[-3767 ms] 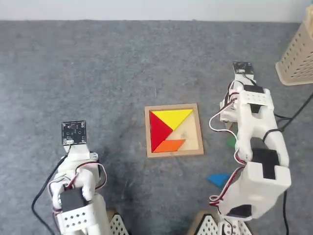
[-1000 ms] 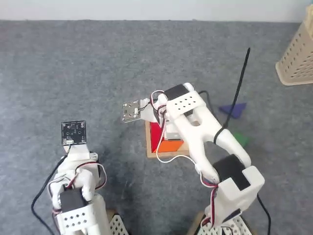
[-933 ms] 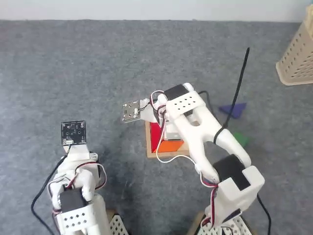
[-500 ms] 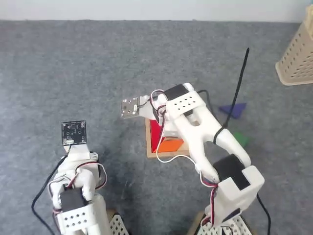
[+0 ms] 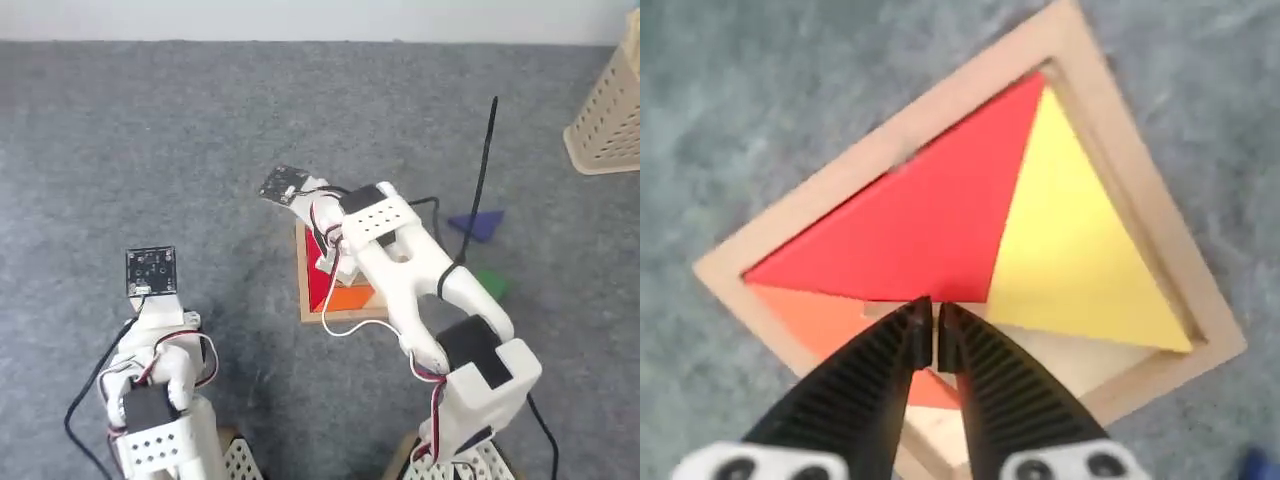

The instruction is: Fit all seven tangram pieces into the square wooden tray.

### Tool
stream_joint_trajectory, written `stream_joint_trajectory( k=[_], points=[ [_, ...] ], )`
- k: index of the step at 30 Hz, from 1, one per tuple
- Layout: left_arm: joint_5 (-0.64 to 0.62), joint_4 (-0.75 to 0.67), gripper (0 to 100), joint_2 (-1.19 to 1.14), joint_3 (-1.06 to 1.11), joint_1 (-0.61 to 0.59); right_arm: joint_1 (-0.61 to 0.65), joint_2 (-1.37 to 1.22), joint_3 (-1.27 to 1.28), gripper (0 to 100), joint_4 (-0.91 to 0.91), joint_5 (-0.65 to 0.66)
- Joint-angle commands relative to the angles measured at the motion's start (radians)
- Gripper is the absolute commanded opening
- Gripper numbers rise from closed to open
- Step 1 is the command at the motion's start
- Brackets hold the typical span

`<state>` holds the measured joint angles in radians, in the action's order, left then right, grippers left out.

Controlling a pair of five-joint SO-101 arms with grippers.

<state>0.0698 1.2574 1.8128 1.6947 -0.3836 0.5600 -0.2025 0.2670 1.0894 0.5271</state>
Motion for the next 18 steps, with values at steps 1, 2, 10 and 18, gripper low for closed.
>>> stream_joint_trajectory(
  k=[1, 2, 10, 18],
  points=[
    [-0.009, 0.006, 1, 0.014, -0.010, 0.003, -0.028, 0.012, 0.014, 0.6, -0.054, -0.035],
    [-0.009, 0.006, 1, 0.014, -0.010, 0.003, -0.036, 0.008, 0.017, 0.6, -0.059, -0.037],
    [-0.009, 0.006, 1, 0.014, -0.010, 0.003, -0.090, 0.068, 0.026, 0.6, -0.050, -0.038],
    [-0.009, 0.006, 1, 0.014, -0.010, 0.003, -0.028, 0.173, 0.124, 0.6, -0.061, -0.035]
  ],
)
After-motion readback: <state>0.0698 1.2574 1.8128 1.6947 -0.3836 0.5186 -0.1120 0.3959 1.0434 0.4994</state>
